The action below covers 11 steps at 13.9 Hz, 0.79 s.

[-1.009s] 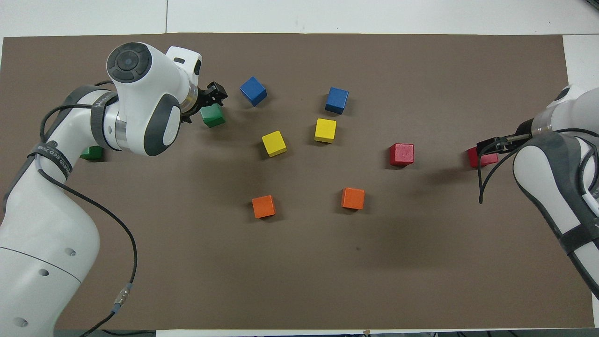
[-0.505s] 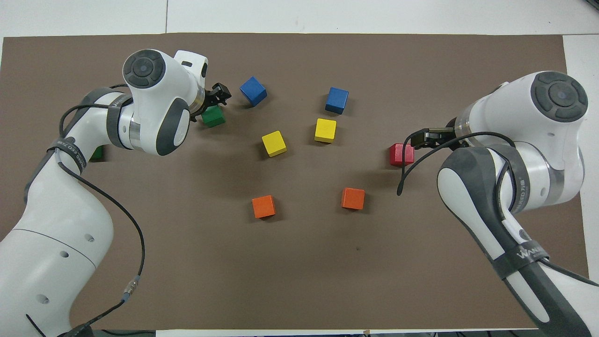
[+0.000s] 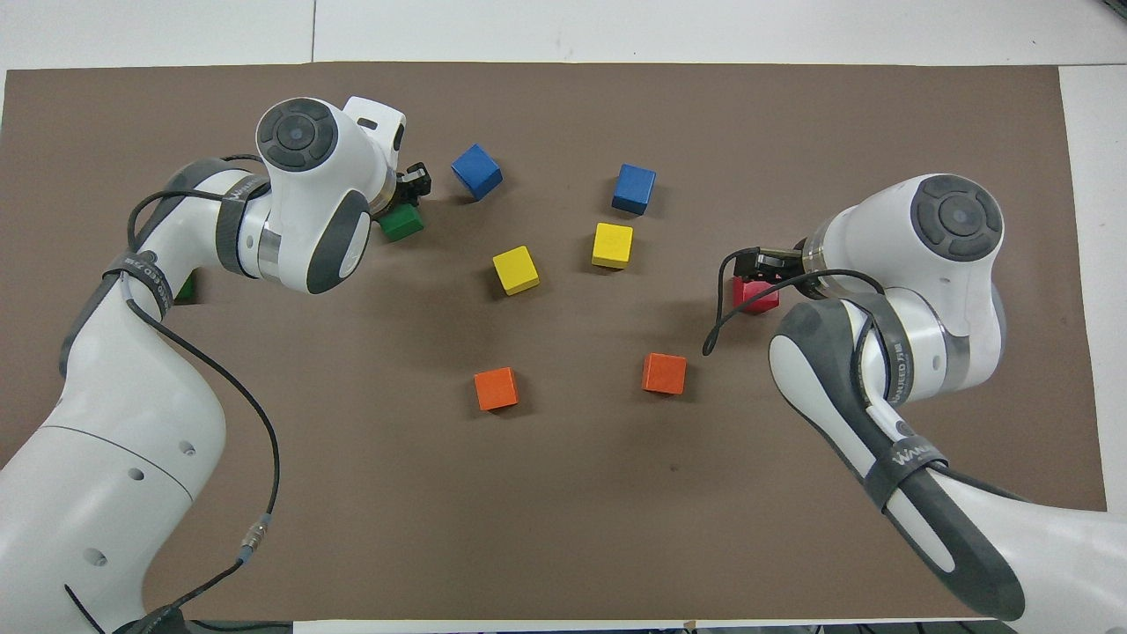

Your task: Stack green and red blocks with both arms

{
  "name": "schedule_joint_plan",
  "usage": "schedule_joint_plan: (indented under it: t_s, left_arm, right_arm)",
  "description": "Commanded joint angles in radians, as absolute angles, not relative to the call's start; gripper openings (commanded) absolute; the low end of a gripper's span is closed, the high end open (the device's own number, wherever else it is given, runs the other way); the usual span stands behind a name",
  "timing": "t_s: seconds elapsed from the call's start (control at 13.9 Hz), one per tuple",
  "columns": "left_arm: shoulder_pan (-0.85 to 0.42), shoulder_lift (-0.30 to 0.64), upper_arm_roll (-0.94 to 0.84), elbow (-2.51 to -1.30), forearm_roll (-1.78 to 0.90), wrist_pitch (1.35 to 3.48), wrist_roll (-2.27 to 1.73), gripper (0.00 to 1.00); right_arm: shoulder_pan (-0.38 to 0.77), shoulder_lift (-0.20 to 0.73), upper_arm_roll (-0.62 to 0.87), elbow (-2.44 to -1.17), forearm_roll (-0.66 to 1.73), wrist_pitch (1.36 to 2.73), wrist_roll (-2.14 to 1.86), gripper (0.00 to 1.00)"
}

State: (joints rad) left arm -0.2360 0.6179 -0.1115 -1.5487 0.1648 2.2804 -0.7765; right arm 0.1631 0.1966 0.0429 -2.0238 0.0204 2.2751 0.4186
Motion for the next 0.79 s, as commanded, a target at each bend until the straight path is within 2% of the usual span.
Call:
schedule_joint_plan:
  t_s: [0.0, 0.29, 0.72]
  left_arm:
    - [-0.253, 0.609, -0.095, -1.597, 0.198, 2.272, -0.798, 0.0]
    - [-0.209, 0.588, -0.103, -1.549, 0.179, 2.2, -0.778, 0.0]
    - [-0.005, 0.402, -0.114, -1.589, 0.1, 1.921, -0.237, 0.0]
  right_arm:
    - [0.169, 0.21, 0.041, -2.036, 0.031, 2.316, 0.442, 1.0]
    - [0.167, 0.212, 0.04, -2.078, 0.029, 2.367, 0.381, 1.0]
    - [0.167, 0.207, 0.04, -2.128, 0.029, 2.408, 0.308, 0.98]
